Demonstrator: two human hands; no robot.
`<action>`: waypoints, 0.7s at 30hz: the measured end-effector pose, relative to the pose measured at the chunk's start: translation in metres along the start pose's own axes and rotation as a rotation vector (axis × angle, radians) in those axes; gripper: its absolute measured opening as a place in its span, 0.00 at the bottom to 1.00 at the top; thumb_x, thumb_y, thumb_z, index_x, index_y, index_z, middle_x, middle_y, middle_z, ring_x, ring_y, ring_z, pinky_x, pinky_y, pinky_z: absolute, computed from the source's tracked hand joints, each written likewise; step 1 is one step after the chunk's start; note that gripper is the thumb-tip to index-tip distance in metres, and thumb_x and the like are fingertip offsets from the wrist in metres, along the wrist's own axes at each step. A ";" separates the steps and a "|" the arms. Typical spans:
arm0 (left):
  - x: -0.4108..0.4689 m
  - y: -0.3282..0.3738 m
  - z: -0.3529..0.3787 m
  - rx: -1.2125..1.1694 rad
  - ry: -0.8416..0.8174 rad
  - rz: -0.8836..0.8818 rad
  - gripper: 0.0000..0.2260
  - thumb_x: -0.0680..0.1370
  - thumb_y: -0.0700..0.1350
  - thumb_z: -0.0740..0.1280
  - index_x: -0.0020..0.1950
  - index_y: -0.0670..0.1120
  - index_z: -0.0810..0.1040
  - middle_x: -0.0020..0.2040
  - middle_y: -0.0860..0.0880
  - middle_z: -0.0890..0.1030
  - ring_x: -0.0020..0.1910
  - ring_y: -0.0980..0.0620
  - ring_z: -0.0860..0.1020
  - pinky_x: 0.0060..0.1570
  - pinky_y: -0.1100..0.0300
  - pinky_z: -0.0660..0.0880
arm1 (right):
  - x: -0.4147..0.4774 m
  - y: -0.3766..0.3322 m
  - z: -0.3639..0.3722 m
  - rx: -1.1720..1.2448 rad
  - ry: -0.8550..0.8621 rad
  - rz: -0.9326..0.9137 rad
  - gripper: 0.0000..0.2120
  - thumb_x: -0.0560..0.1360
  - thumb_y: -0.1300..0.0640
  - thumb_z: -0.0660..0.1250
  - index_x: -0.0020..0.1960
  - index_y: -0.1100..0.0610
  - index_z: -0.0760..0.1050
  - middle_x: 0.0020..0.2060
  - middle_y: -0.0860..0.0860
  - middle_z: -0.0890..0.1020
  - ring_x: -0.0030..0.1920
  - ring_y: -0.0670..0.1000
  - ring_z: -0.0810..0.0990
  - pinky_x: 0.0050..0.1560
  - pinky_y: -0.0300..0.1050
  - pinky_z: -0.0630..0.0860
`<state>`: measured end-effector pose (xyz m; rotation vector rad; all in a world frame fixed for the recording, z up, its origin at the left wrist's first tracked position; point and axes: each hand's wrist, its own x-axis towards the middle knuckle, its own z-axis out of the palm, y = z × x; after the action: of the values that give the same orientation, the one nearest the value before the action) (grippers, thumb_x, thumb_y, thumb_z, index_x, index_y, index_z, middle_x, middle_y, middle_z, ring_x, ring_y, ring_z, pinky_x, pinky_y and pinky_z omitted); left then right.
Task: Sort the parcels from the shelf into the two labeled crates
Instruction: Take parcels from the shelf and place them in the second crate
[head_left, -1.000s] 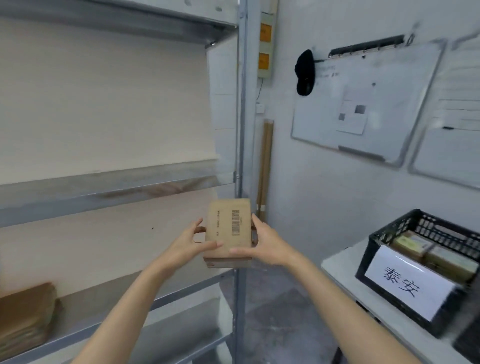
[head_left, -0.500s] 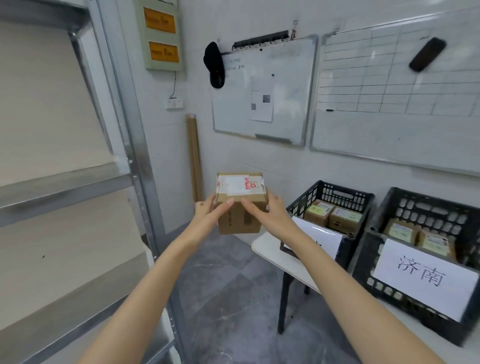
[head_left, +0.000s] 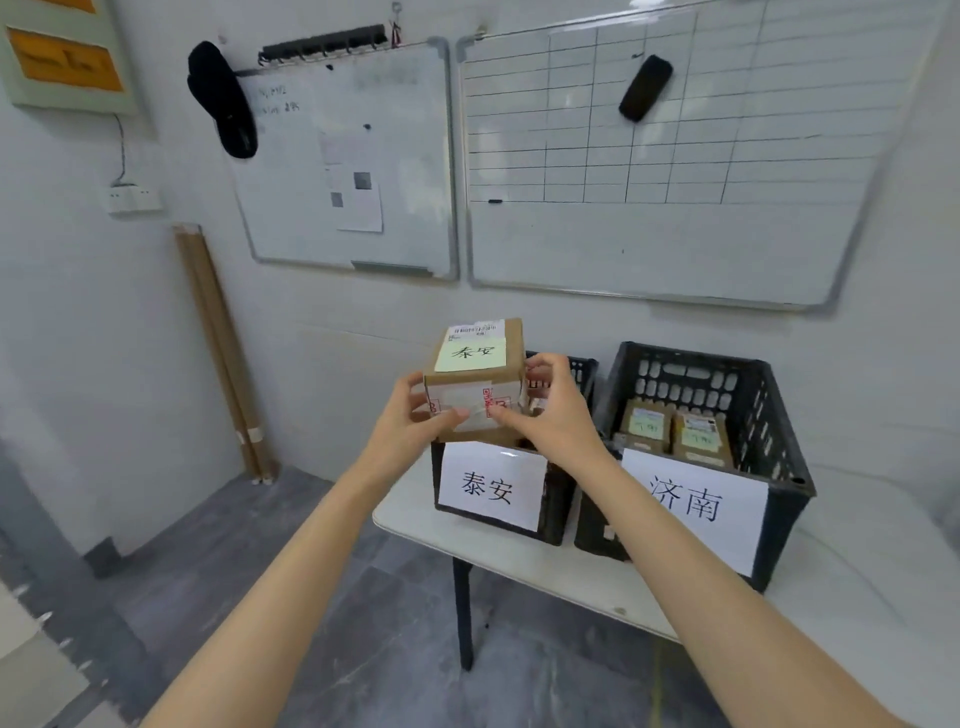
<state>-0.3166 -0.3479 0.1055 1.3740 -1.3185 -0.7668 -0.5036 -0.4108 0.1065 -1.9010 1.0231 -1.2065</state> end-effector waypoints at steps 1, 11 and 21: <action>0.012 -0.005 0.007 0.001 -0.004 -0.003 0.30 0.73 0.47 0.75 0.70 0.51 0.64 0.61 0.49 0.78 0.53 0.55 0.81 0.50 0.61 0.79 | 0.007 0.009 -0.005 -0.025 0.014 -0.004 0.33 0.68 0.52 0.79 0.65 0.47 0.64 0.63 0.47 0.71 0.59 0.43 0.71 0.52 0.26 0.67; 0.172 -0.041 0.067 0.129 -0.132 0.057 0.38 0.70 0.55 0.76 0.75 0.62 0.59 0.60 0.60 0.75 0.53 0.55 0.80 0.60 0.45 0.75 | 0.120 0.097 -0.028 -0.164 -0.032 0.044 0.51 0.67 0.55 0.80 0.79 0.46 0.51 0.72 0.49 0.67 0.73 0.50 0.62 0.73 0.56 0.63; 0.325 -0.091 0.091 0.105 -0.247 0.052 0.38 0.72 0.52 0.75 0.77 0.55 0.60 0.65 0.51 0.75 0.59 0.53 0.77 0.57 0.51 0.78 | 0.243 0.184 -0.013 -0.209 -0.009 0.162 0.47 0.71 0.54 0.77 0.80 0.45 0.50 0.73 0.51 0.65 0.73 0.46 0.60 0.73 0.50 0.60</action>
<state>-0.3125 -0.6946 0.0619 1.3533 -1.6008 -0.8626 -0.4988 -0.7118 0.0576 -1.9339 1.3156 -1.0313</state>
